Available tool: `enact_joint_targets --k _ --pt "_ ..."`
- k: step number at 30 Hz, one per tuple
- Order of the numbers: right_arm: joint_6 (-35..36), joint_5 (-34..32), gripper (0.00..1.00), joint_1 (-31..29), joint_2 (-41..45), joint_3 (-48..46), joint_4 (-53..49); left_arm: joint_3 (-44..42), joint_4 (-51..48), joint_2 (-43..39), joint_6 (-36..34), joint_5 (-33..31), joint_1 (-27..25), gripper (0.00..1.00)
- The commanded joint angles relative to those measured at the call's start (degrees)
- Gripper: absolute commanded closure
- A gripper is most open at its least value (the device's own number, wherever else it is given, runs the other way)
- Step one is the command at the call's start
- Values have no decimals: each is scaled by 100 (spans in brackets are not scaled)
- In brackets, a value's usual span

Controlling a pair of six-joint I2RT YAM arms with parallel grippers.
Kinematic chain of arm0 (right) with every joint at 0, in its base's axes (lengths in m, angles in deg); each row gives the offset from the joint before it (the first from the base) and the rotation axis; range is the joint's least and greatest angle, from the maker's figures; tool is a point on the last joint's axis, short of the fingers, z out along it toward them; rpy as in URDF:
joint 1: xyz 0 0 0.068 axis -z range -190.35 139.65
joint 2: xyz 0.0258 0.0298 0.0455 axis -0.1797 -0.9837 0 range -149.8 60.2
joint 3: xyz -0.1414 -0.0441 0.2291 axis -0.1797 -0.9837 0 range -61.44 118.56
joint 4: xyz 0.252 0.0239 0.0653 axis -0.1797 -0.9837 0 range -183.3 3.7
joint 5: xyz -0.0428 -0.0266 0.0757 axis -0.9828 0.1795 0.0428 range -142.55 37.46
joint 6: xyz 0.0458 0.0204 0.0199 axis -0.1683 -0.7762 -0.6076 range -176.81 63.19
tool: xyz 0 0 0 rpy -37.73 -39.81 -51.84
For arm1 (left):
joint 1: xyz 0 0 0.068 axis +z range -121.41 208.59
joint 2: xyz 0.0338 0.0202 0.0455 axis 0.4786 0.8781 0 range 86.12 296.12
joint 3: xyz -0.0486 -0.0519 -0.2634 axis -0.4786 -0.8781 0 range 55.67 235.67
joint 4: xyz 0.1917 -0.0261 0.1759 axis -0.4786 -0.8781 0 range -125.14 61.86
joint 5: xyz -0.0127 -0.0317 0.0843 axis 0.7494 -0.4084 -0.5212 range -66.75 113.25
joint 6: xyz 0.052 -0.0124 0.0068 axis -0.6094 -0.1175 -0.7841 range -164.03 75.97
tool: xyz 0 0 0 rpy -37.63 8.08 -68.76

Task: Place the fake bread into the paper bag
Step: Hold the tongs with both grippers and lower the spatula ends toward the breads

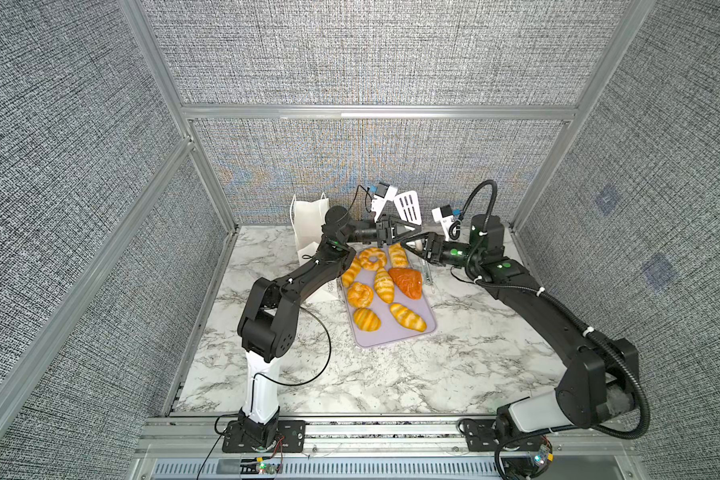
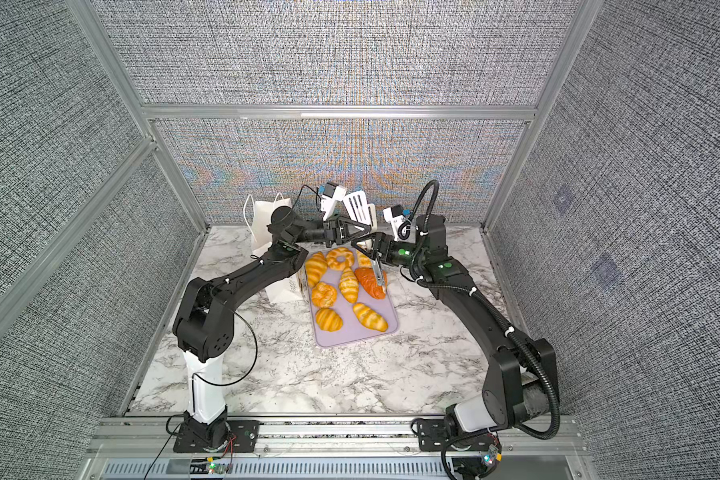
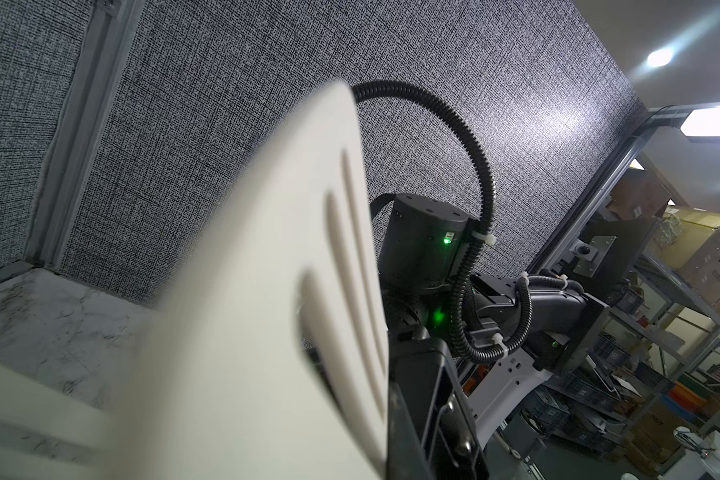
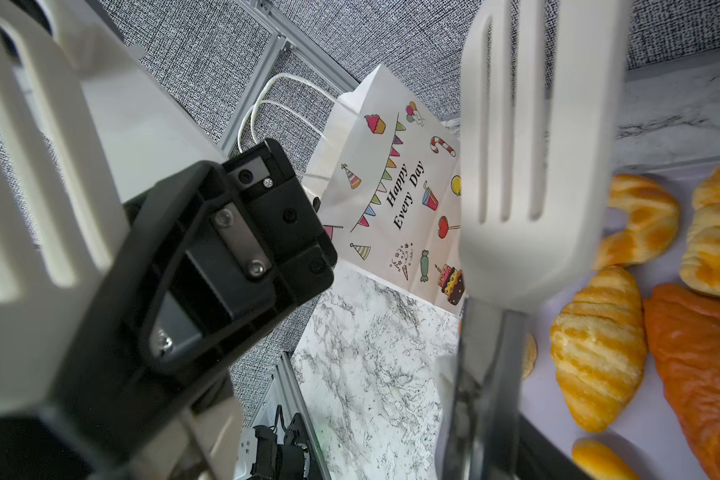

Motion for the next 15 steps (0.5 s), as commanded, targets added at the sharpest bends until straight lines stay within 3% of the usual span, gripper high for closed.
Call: enact_joint_targets --k 1,15 --pt "-21 -164 15 -9 -16 64 143 -38 569 -96 177 118 -31 100" --pt "-28 -183 21 21 -17 126 44 -99 1410 -19 796 116 -48 100"
